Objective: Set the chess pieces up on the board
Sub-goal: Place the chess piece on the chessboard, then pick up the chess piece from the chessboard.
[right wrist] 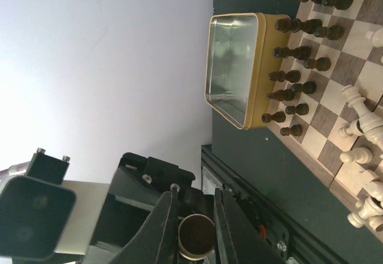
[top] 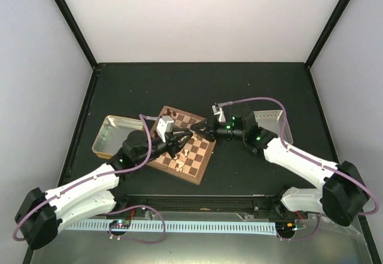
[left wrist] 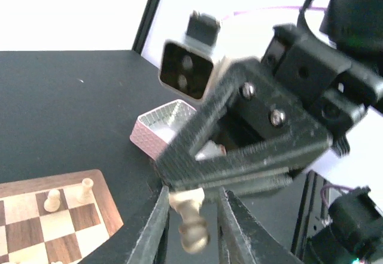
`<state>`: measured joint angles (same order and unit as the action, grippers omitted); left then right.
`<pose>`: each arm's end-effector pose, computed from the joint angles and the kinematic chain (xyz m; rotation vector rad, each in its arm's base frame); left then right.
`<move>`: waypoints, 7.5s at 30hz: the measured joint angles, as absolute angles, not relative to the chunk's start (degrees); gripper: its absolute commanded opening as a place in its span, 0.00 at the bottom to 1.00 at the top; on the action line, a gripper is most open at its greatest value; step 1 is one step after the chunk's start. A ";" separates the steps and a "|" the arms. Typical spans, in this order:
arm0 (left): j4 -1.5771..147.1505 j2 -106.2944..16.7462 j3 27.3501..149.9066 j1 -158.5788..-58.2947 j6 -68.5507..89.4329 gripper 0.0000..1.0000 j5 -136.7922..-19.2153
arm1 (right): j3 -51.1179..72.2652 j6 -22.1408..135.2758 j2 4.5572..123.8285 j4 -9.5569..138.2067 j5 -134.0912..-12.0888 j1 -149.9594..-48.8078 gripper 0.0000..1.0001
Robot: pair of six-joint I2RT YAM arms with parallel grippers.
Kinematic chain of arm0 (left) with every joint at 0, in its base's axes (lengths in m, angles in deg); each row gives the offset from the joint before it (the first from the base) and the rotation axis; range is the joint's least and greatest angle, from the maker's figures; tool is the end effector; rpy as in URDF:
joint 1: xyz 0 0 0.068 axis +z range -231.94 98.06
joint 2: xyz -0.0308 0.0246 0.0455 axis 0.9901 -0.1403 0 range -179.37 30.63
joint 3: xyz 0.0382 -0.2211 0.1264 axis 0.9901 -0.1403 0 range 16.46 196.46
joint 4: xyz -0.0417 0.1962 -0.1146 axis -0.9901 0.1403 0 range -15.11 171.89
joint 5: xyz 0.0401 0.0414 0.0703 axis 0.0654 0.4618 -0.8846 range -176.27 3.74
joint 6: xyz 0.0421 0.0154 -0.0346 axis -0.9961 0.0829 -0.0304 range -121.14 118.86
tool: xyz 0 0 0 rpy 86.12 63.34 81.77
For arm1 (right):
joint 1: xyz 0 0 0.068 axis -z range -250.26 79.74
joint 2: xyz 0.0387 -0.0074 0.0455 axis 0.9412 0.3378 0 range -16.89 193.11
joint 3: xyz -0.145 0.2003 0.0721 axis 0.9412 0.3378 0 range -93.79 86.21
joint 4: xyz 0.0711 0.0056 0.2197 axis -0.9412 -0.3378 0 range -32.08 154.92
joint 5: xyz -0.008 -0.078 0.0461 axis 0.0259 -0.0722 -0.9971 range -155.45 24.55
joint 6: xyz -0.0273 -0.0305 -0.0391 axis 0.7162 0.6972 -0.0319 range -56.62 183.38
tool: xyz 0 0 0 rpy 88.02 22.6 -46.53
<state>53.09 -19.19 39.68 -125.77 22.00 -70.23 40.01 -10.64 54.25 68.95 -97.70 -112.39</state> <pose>0.1282 -0.1382 0.2523 0.5407 1.6913 -1.1004 0.1771 0.1887 0.2750 0.1957 2.3855 1.7306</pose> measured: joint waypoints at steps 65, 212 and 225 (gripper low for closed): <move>110.99 -78.16 95.02 -126.62 22.85 0.02 -81.77 | 42.66 4.62 45.52 36.01 -65.59 -98.44 0.64; 80.85 -18.43 44.25 -116.88 38.67 0.50 -82.63 | 23.93 43.81 84.87 42.24 -71.86 -118.18 0.03; 74.01 -27.89 43.59 -116.88 43.46 0.49 -74.19 | 30.92 45.32 76.34 49.02 -76.80 -118.18 0.03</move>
